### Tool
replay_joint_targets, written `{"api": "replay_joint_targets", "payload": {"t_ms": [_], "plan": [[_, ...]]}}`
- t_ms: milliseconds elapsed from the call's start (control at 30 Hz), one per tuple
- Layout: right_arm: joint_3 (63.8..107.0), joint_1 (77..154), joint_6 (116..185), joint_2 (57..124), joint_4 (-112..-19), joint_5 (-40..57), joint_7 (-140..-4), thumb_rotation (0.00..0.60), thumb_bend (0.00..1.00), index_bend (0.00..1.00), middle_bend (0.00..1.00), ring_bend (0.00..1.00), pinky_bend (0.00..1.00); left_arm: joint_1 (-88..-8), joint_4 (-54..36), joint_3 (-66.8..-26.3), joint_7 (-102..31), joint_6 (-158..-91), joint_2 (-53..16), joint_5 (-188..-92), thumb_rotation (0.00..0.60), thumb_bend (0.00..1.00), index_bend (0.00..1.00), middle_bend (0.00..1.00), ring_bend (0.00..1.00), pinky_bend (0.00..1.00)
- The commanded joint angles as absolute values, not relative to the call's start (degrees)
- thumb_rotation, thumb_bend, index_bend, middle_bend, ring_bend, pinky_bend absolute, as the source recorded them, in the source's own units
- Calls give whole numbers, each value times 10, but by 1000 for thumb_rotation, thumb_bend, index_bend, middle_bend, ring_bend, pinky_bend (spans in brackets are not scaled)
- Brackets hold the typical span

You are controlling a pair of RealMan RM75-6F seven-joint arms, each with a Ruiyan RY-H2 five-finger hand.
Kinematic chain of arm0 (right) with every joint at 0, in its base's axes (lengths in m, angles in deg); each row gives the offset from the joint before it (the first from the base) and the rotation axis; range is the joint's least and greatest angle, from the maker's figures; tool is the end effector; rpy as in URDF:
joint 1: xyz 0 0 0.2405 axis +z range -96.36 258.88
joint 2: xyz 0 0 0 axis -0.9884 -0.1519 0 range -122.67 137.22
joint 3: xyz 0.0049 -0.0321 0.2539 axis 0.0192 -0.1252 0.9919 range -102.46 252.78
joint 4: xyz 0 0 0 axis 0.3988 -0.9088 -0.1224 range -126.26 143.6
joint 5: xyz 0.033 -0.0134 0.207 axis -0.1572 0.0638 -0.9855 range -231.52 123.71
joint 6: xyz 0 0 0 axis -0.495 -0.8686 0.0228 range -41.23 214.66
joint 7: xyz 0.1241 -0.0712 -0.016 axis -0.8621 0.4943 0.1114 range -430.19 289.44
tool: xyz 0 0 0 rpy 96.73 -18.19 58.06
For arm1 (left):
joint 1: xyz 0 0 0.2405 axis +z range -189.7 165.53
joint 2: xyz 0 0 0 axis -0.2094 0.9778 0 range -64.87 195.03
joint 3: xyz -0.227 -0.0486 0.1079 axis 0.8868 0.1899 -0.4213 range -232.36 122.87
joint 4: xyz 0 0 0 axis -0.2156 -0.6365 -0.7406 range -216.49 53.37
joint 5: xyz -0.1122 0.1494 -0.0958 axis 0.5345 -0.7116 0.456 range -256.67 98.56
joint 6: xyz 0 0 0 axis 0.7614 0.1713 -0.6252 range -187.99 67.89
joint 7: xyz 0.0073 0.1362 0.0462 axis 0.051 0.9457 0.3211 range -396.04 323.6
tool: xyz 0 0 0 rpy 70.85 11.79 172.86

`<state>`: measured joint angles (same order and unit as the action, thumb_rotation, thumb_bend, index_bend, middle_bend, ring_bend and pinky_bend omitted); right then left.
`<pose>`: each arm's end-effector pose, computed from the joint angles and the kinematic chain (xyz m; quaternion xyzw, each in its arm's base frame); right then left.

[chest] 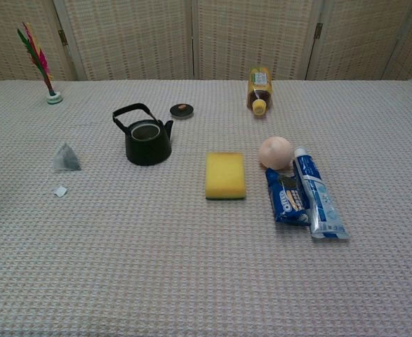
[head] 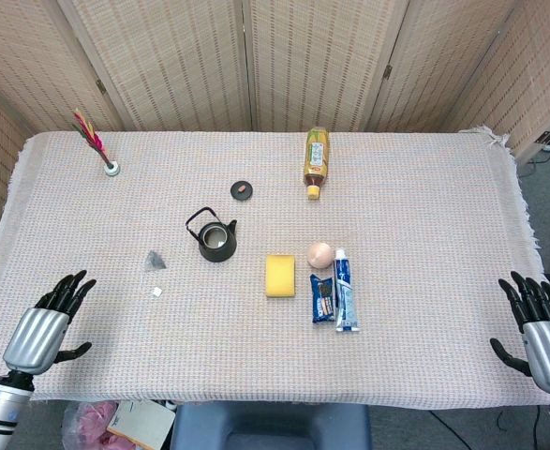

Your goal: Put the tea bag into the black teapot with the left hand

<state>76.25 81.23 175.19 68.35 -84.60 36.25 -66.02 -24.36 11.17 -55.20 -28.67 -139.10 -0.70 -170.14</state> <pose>-0.3151 -0.1478 0.1739 0.6149 -0.3552 0.3518 0.6099 -0.2814 0.2039 0.1228 -0.6949 -0.3353 -0.3630 0.5224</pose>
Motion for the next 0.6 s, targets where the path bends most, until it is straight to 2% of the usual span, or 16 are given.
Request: {"api": "replay_joint_targets", "payload": {"t_ms": [33, 267, 333, 367, 400, 467, 500, 533, 600], "plan": [[761, 812, 1753, 685, -845, 366, -658, 600, 182, 0, 0, 0, 0, -245, 110, -555, -291, -1389, -7, -1706, 600, 167, 0, 0, 27, 283], [756, 803, 1776, 681, -849, 384, -671, 600, 182, 0, 0, 0, 0, -259, 111, -577, -318, -1382, -5, -1761, 600, 167, 0, 0, 28, 284], [756, 803, 1777, 679, -850, 387, -674, 600, 182, 0, 0, 0, 0, -265, 116, -579, -301, -1376, -2, -1774, 600, 166, 0, 14, 73, 317], [756, 804, 1777, 678, -850, 389, -674, 600, 183, 0, 0, 0, 0, -268, 121, -578, -292, -1375, 1, -1778, 600, 166, 0, 77, 142, 372], [756, 805, 1777, 678, -851, 391, -675, 600, 182, 0, 0, 0, 0, -272, 127, -576, -284, -1375, 4, -1782, 600, 167, 0, 241, 289, 495], [756, 808, 1774, 678, -852, 393, -674, 600, 182, 0, 0, 0, 0, -283, 138, -567, -290, -1376, 7, -1790, 600, 166, 22, 705, 664, 812], [756, 810, 1772, 679, -852, 395, -674, 600, 182, 0, 0, 0, 0, -289, 134, -560, -308, -1386, 1, -1799, 600, 166, 93, 891, 841, 935], [756, 812, 1768, 679, -853, 395, -675, 600, 182, 0, 0, 0, 0, -297, 114, -552, -338, -1404, -14, -1817, 600, 166, 186, 978, 944, 991], [756, 815, 1764, 679, -854, 396, -674, 600, 182, 0, 0, 0, 0, -312, 85, -552, -395, -1407, -24, -1834, 600, 166, 336, 1000, 1000, 1000]]}}
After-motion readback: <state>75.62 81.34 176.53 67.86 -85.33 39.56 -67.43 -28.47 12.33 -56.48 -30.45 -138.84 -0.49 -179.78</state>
